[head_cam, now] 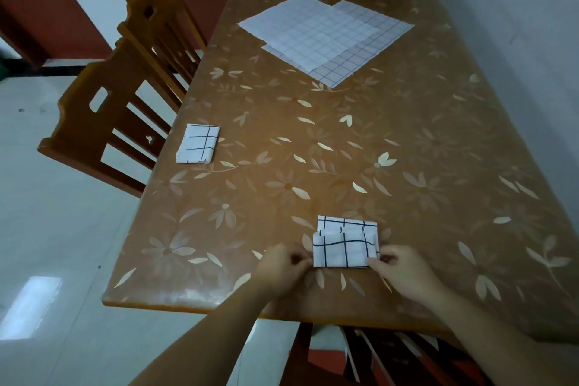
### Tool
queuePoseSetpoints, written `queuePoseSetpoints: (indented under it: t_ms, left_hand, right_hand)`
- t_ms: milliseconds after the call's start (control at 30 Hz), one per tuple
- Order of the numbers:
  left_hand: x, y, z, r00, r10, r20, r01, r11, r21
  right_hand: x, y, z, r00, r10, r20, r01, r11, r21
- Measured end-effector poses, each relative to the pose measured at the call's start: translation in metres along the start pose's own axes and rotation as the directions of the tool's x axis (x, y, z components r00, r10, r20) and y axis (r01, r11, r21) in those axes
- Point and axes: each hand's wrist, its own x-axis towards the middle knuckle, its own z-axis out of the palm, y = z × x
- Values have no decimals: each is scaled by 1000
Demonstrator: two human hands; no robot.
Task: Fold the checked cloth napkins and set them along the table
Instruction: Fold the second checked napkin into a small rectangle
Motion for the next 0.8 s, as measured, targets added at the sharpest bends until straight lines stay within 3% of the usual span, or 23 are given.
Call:
queuePoseSetpoints:
  t_ms: [167,300,367,467,800]
  left_hand:
    - [7,5,1,999,-40,21,41,999,-30]
    - [11,11,-1,993,-54,-107,41,991,-124]
    - [16,14,-1,994,-61,-87,48,988,-145]
    - [26,18,2,997,-66,-29,64,997,-48]
    - [38,27,7,977,-206,-53,211,971,112]
  right_hand:
    - [9,-5,-2,996,85,0,-85,994,72]
    - [14,-7,-1,992,127,-11,-125,989,80]
    - [14,-7,-1,992,129,-8,-128,989,69]
    - [15,-9,-1,987,162,-17,-160,984,74]
    - [14,-24,1,964,257,-65,-246,959,143]
